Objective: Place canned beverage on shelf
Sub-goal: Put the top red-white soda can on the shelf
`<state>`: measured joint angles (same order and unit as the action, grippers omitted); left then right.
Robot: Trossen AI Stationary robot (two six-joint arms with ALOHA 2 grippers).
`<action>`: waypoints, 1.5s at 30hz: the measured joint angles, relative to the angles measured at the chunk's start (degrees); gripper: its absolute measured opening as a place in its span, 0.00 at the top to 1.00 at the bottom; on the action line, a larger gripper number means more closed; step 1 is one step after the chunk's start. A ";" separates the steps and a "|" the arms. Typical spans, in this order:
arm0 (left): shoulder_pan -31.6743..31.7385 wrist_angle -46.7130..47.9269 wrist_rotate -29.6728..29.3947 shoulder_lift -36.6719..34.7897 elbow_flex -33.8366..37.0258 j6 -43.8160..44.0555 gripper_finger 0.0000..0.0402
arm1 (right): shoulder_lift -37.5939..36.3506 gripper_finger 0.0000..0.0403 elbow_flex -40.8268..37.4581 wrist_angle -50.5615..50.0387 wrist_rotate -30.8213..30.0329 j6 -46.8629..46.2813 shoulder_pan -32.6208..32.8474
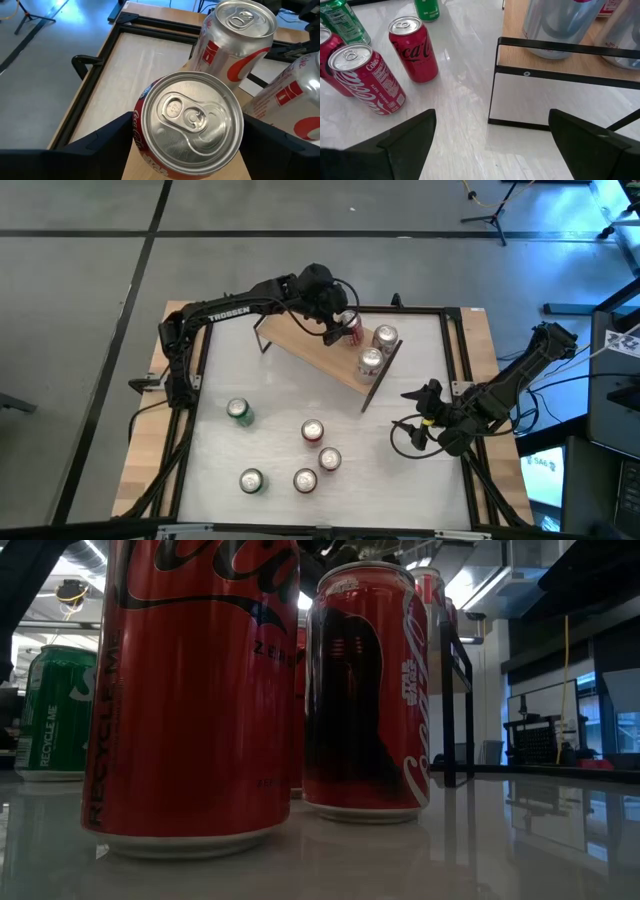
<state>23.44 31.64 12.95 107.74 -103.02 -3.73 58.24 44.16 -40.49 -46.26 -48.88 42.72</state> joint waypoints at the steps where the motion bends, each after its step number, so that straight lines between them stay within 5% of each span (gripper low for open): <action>1: 0.00 0.00 0.00 0.00 0.00 0.00 0.24 | 0.00 0.05 0.00 0.00 0.01 0.00 0.00; 45: 0.00 -0.05 -1.42 -0.02 0.00 0.04 0.20 | 0.00 0.05 0.00 -0.01 0.06 -0.01 0.01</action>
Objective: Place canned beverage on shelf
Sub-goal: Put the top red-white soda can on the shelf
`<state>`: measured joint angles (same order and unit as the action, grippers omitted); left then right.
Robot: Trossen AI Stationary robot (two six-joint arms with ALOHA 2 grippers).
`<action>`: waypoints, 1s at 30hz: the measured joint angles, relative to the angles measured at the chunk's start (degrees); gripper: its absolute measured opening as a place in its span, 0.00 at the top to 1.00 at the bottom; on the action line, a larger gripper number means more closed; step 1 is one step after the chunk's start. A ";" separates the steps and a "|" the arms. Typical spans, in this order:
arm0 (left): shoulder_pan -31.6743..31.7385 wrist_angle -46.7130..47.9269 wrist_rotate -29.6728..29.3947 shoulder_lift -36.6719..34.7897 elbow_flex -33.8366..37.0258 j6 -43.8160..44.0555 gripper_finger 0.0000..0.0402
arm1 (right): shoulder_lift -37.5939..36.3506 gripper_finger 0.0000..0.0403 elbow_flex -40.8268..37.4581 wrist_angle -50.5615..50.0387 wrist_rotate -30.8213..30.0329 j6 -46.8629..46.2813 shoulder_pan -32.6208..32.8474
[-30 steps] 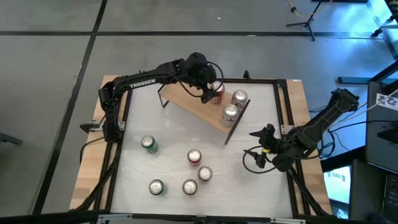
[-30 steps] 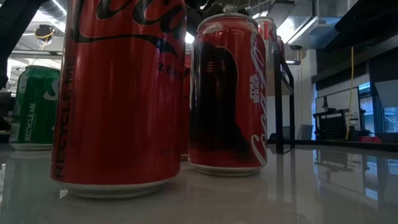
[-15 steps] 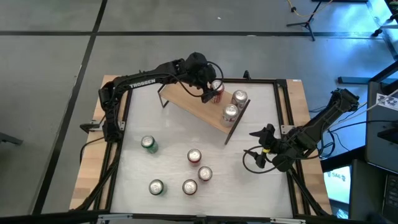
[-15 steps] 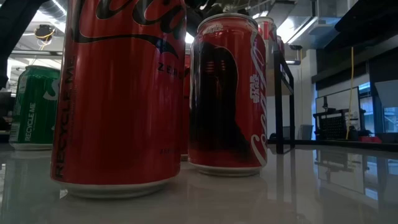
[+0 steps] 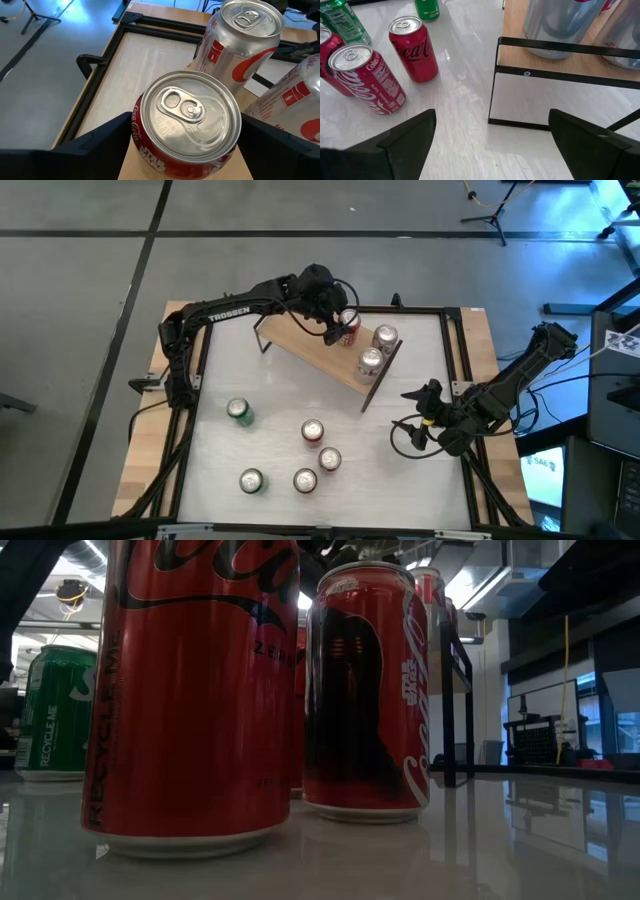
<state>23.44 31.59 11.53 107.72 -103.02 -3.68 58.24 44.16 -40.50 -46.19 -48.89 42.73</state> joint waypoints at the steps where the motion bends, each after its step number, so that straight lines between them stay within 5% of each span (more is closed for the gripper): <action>1: 0.00 0.01 0.00 0.00 0.00 0.00 0.20 | 0.00 0.05 0.00 0.01 0.00 -0.01 -0.01; 9: 0.00 -0.03 0.02 0.00 0.00 0.00 0.19 | 0.00 0.05 0.00 0.01 0.00 0.01 0.00; 20: 0.00 -0.16 -1.38 -0.28 0.00 -0.02 0.01 | 0.00 0.05 0.00 0.00 0.00 -0.01 0.00; 30: 0.00 -2.85 -1.55 -0.22 0.00 -0.02 0.01 | 0.00 0.05 0.00 0.01 0.00 -0.02 -0.01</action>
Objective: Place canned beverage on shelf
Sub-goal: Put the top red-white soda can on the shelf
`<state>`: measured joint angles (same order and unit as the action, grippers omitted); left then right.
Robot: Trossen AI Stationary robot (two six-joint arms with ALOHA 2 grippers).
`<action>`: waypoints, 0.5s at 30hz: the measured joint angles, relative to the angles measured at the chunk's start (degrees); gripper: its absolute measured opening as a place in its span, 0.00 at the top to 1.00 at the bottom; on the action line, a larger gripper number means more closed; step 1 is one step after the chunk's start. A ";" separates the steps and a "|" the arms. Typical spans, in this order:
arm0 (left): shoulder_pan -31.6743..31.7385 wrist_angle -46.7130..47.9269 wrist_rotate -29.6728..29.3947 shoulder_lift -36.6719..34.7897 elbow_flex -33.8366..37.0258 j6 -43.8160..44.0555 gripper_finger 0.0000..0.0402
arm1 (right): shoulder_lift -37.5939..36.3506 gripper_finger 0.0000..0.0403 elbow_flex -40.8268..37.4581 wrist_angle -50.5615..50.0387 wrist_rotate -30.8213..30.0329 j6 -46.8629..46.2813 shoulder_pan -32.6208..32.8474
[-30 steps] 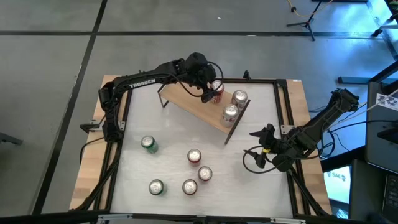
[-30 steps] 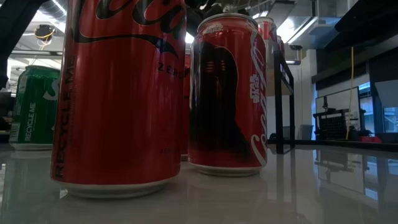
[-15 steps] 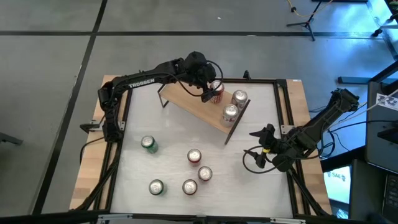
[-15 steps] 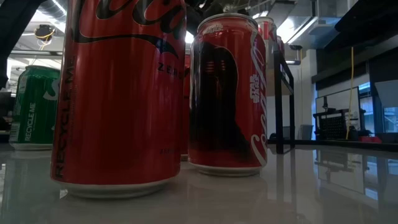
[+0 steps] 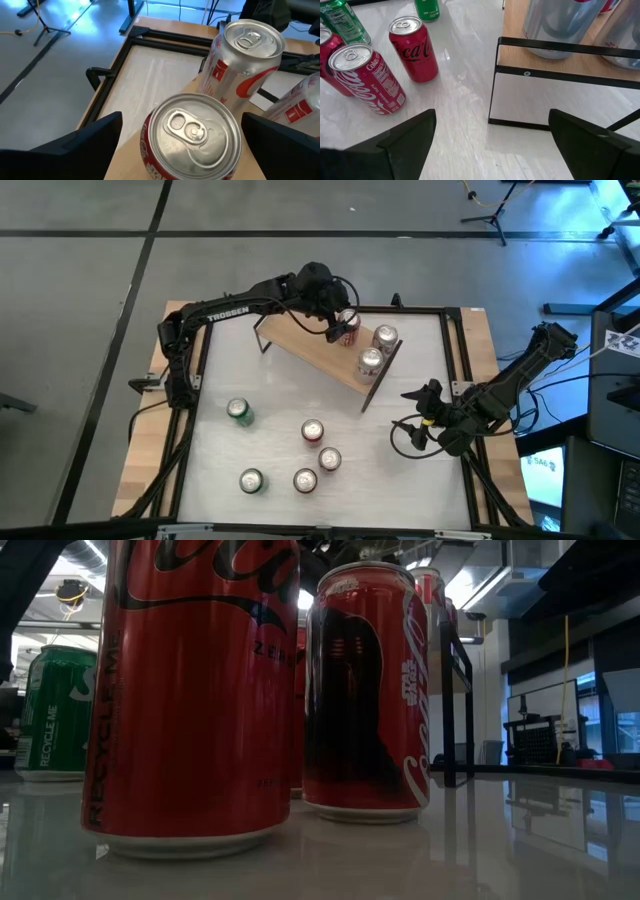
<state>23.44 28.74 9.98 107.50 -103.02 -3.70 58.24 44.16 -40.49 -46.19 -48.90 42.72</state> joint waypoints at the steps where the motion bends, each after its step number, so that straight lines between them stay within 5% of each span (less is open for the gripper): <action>1: 0.00 -0.07 0.00 0.00 0.00 0.00 0.01 | 0.00 0.05 0.00 0.00 0.00 0.00 0.02; 15: 0.07 0.23 -0.44 -0.79 0.00 0.00 0.01 | -0.01 0.05 0.00 0.07 0.03 -0.02 0.00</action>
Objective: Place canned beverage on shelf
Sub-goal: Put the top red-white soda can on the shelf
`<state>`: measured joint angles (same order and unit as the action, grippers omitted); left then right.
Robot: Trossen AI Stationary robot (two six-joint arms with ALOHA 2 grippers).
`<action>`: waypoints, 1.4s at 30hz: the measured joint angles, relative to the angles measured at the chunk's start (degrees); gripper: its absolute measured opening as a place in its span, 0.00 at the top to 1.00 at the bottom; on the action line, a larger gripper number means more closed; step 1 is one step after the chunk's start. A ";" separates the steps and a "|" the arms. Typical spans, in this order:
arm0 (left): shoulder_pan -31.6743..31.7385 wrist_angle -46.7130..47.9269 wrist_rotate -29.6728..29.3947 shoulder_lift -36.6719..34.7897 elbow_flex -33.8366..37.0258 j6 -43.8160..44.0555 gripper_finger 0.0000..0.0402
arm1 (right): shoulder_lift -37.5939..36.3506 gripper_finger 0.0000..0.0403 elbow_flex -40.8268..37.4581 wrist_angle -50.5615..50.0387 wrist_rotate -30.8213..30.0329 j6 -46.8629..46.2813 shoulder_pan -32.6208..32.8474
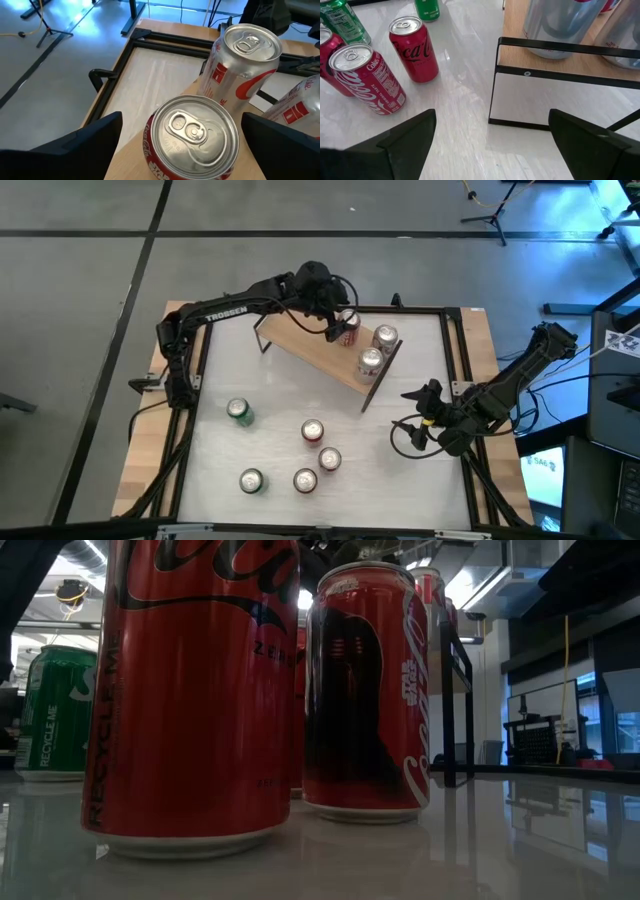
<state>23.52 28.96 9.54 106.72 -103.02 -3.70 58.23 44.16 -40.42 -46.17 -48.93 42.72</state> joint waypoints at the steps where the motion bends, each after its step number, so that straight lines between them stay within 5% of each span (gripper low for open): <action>1: 0.10 0.12 -0.04 -0.25 0.00 0.00 0.01 | -0.01 0.05 0.00 0.02 0.12 0.00 0.02; 10: 0.36 0.95 0.05 -4.94 0.00 0.00 0.01 | -0.01 0.05 0.00 0.07 0.32 0.00 0.02; 20: -0.14 15.74 -1.12 -7.51 1.63 -4.27 0.01 | -0.01 0.05 0.00 0.09 0.34 0.00 0.00; 26: -0.90 9.93 -0.76 -7.39 11.03 -4.43 0.01 | -0.01 0.05 0.00 0.09 0.32 0.00 0.02; 33: -0.77 -7.82 1.86 -7.41 21.50 -3.01 0.01 | -0.01 0.05 0.00 0.07 0.28 0.00 0.02; 42: -0.82 -16.78 1.23 -7.41 25.49 -2.79 0.01 | -0.01 0.05 0.00 0.04 0.08 0.00 0.02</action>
<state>22.70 12.19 10.76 99.31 -77.53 -6.49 58.22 44.16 -40.38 -46.09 -48.93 42.74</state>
